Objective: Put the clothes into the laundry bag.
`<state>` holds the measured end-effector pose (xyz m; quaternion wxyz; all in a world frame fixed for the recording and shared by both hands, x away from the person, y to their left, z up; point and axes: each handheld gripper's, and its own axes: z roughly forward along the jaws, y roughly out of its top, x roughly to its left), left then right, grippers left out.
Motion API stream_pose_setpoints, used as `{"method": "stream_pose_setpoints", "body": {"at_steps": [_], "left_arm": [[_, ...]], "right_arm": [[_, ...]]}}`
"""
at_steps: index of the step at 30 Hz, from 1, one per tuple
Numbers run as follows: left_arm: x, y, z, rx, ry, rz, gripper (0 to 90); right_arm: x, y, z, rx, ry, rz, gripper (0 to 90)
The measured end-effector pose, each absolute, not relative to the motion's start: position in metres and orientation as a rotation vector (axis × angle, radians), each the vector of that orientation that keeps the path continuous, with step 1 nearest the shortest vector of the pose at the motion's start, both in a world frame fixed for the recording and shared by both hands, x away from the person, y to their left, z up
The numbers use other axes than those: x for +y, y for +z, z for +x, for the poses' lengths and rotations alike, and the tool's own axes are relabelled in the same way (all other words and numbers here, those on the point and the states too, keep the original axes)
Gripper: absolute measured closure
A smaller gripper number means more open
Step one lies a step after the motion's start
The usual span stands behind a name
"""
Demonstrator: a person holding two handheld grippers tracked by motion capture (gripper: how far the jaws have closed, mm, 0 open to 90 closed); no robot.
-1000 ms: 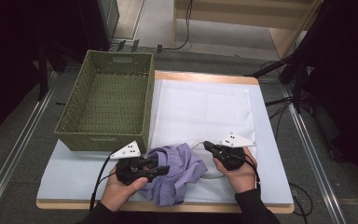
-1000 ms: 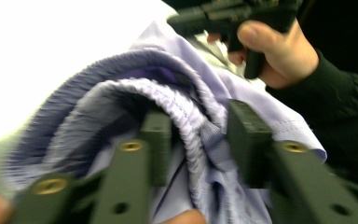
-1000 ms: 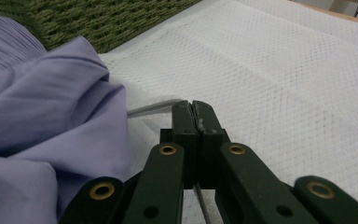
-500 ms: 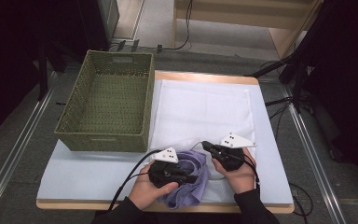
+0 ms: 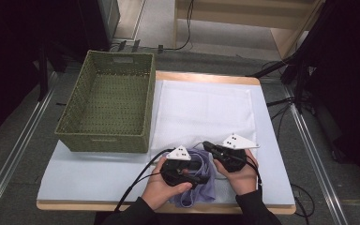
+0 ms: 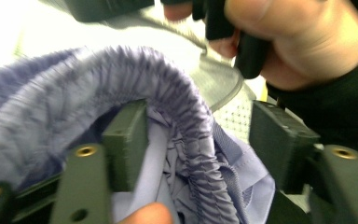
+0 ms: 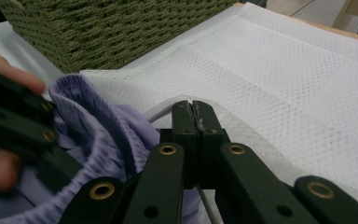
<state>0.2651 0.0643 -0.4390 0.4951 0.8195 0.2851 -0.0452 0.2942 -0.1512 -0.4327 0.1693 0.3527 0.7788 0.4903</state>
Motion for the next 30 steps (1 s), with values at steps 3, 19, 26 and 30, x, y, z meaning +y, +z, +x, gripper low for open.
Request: {"method": "stream_pose_setpoints", "body": {"at_steps": [3, 19, 26, 30], "left_arm": [[0.08, -0.428, 0.261, 0.684, -0.07, 1.952, 33.1], [0.129, -0.45, 0.263, 0.968, -0.016, 1.92, 47.0], [0.096, -0.448, 0.272, 0.928, -0.05, 2.009, 79.4], [0.082, -0.444, 0.276, 0.893, -0.063, 2.026, 81.4]], "right_arm": [[-0.152, -0.434, 0.295, 2.215, 1.384, 1.006, 90.0], [-0.149, -0.434, 0.294, 2.22, 1.38, 1.003, 90.0], [-0.148, -0.433, 0.293, 2.22, 1.399, 1.003, 90.0], [-0.149, -0.43, 0.292, 2.219, 1.418, 0.991, 90.0]]}}
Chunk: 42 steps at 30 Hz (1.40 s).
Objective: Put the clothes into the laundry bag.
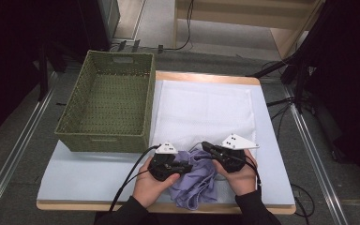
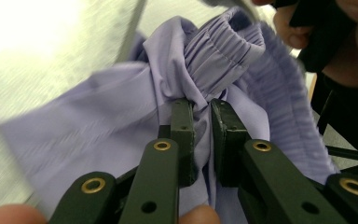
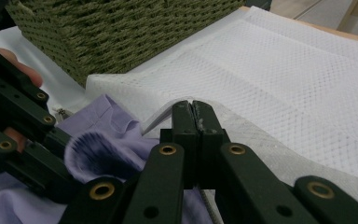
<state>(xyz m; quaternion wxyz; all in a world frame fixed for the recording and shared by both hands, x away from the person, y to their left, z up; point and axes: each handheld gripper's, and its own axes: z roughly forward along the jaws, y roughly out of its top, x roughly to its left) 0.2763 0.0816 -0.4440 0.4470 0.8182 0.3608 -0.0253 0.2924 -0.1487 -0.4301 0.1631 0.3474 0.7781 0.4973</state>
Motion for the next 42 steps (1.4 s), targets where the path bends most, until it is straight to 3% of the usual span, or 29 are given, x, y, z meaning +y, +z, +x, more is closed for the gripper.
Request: {"method": "stream_pose_setpoints", "body": {"at_steps": [6, 10, 14, 18, 22, 28, 32, 35, 40, 41, 42], "left_arm": [[0.055, -0.443, 0.285, 0.861, -0.038, 2.068, 81.5], [0.049, -0.458, 0.293, 0.912, -0.037, 2.099, 69.4], [0.063, -0.446, 0.286, 0.878, -0.055, 2.018, 47.0], [0.092, -0.427, 0.274, 0.858, 0.007, 1.978, 42.1], [0.122, -0.425, 0.264, 0.947, 0.108, 1.978, 33.1], [0.135, -0.444, 0.26, 1.024, 0.019, 2.037, 20.7], [0.119, -0.449, 0.261, 0.996, -0.034, 2.091, 23.3], [0.104, -0.451, 0.263, 0.966, -0.053, 2.129, 30.6], [0.081, -0.453, 0.273, 0.924, -0.064, 2.193, 54.3], [0.077, -0.452, 0.275, 0.919, -0.062, 2.198, 65.3], [0.075, -0.451, 0.276, 0.917, -0.059, 2.203, 65.3]], "right_arm": [[-0.147, -0.429, 0.291, 2.214, 1.431, 0.988, 90.0], [-0.147, -0.428, 0.291, 2.211, 1.432, 0.992, 90.0], [-0.152, -0.428, 0.292, 2.205, 1.431, 0.997, 90.0], [-0.154, -0.428, 0.292, 2.2, 1.431, 1.008, 90.0], [-0.154, -0.427, 0.291, 2.197, 1.434, 1.006, 90.0], [-0.15, -0.428, 0.291, 2.205, 1.425, 1.003, 90.0], [-0.147, -0.428, 0.291, 2.207, 1.427, 0.996, 90.0], [-0.147, -0.428, 0.291, 2.211, 1.428, 0.989, 90.0], [-0.148, -0.428, 0.291, 2.208, 1.44, 0.996, 90.0], [-0.148, -0.428, 0.291, 2.208, 1.444, 0.999, 90.0], [-0.148, -0.428, 0.291, 2.208, 1.444, 0.999, 90.0]]}}
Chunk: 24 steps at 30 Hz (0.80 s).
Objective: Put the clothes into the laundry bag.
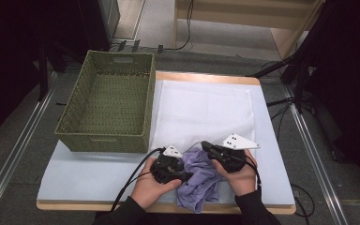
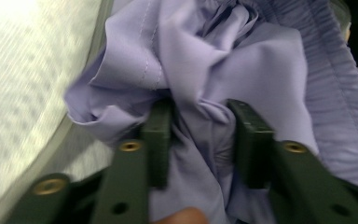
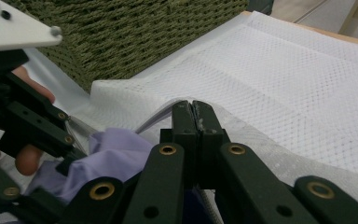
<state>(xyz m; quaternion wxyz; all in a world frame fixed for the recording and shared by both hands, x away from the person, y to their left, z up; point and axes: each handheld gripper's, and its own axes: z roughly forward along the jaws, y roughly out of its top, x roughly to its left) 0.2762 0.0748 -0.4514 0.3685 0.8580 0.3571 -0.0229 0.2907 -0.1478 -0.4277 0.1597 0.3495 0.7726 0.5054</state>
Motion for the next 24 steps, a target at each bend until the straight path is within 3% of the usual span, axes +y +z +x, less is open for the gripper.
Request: {"method": "stream_pose_setpoints", "body": {"at_steps": [3, 11, 13, 14, 16, 24], "left_arm": [[0.066, -0.444, 0.281, 0.9, -0.04, 2.19, 79.1], [0.047, -0.43, 0.295, 0.873, 0.088, 2.09, 82.1], [0.044, -0.439, 0.299, 0.898, 0.076, 2.104, 70.8], [0.044, -0.443, 0.299, 0.905, 0.057, 2.111, 70.8], [0.048, -0.446, 0.295, 0.904, 0.033, 2.102, 50.2], [0.092, -0.429, 0.273, 0.887, -0.006, 2.025, 39.4]], "right_arm": [[-0.147, -0.426, 0.289, 2.205, 1.452, 0.987, 90.0], [-0.151, -0.413, 0.284, 2.157, 1.508, 0.964, 90.0], [-0.152, -0.412, 0.284, 2.155, 1.511, 0.969, 90.0], [-0.152, -0.412, 0.284, 2.155, 1.511, 0.969, 90.0], [-0.154, -0.414, 0.285, 2.153, 1.504, 0.976, 90.0], [-0.155, -0.419, 0.288, 2.162, 1.481, 0.987, 90.0]]}}
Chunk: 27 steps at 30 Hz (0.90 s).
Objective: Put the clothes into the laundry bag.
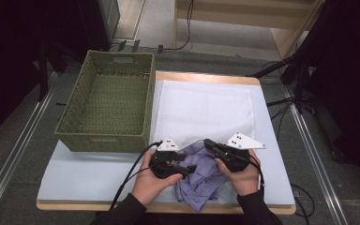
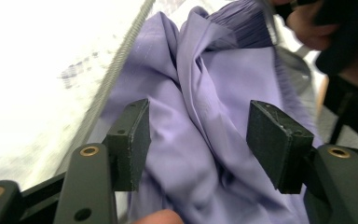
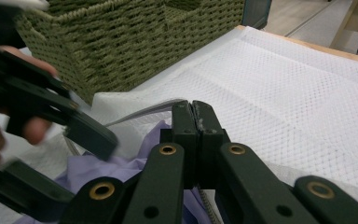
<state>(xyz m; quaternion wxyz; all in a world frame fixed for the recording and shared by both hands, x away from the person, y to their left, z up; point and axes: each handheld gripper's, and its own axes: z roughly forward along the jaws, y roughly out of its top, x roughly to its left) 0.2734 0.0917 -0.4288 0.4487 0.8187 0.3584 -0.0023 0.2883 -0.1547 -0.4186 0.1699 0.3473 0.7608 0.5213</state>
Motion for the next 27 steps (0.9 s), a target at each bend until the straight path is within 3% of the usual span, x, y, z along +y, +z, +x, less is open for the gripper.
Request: {"method": "stream_pose_setpoints", "body": {"at_steps": [7, 12, 14, 17, 23, 26, 27], "left_arm": [[0.089, -0.45, 0.257, 0.876, -0.037, 2.129, 39.3], [0.07, -0.46, 0.265, 0.867, -0.016, 2.209, 62.4], [0.065, -0.46, 0.27, 0.876, -0.036, 2.216, 80.0], [0.058, -0.45, 0.276, 0.884, -0.031, 2.228, 84.9], [0.052, -0.43, 0.284, 0.825, 0.056, 2.164, 86.2], [0.053, -0.433, 0.295, 0.882, 0.114, 2.111, 85.9], [0.054, -0.439, 0.299, 0.906, 0.137, 2.108, 80.9]], "right_arm": [[-0.153, -0.42, 0.288, 2.164, 1.458, 0.99, 90.0], [-0.151, -0.42, 0.287, 2.174, 1.461, 0.969, 90.0], [-0.15, -0.42, 0.287, 2.177, 1.463, 0.969, 90.0], [-0.151, -0.419, 0.286, 2.172, 1.468, 0.971, 90.0], [-0.151, -0.414, 0.283, 2.158, 1.48, 0.958, 90.0], [-0.15, -0.412, 0.283, 2.155, 1.485, 0.95, 90.0], [-0.15, -0.413, 0.283, 2.159, 1.479, 0.951, 90.0]]}}
